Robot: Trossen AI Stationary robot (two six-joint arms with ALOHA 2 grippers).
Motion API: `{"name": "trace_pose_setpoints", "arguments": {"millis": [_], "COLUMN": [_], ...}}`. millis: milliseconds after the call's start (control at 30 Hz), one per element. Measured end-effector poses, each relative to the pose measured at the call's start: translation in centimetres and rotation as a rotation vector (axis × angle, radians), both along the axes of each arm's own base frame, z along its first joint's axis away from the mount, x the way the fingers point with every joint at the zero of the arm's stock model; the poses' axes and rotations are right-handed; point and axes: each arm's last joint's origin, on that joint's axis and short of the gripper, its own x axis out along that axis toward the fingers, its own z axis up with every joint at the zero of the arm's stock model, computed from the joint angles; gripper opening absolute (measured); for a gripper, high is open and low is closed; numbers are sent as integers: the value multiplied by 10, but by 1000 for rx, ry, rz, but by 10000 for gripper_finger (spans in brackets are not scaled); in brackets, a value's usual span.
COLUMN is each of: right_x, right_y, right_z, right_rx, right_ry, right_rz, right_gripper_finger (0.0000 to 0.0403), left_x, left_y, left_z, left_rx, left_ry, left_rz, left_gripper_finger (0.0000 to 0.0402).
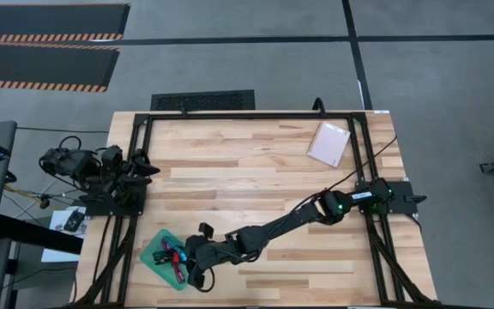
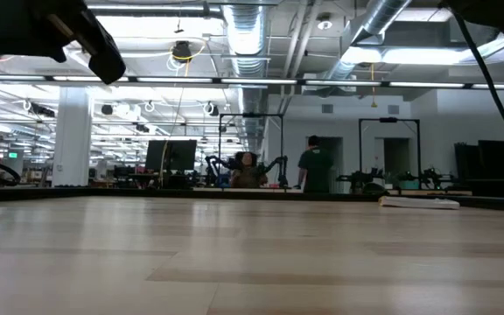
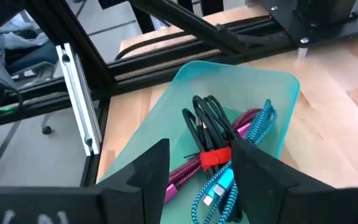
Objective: Pick and place USB-C Cables
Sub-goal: Return to Home Position
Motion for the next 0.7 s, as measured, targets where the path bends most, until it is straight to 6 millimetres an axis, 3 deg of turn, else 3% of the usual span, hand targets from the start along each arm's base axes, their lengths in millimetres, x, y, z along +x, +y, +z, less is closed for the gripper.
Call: {"name": "trace_pose_setpoints", "arguments": {"millis": [333, 500, 700], "right_x": [0, -11, -41], "right_y": [-6, -18, -35], "right_z": [6, 55, 123], "right_rx": [-36, -93, -231], "right_ry": [7, -41, -47], "right_rz": [19, 46, 100], "right_gripper_finger": [180, 180, 183], "left_x": [0, 0, -1], "left_y": [-2, -1, -1], "left_z": [0, 1, 3], "left_rx": [-49, -91, -80], "left_ry": [2, 0, -23], "left_rz": [-69, -79, -74], "left_gripper_finger": [195, 194, 194]}}
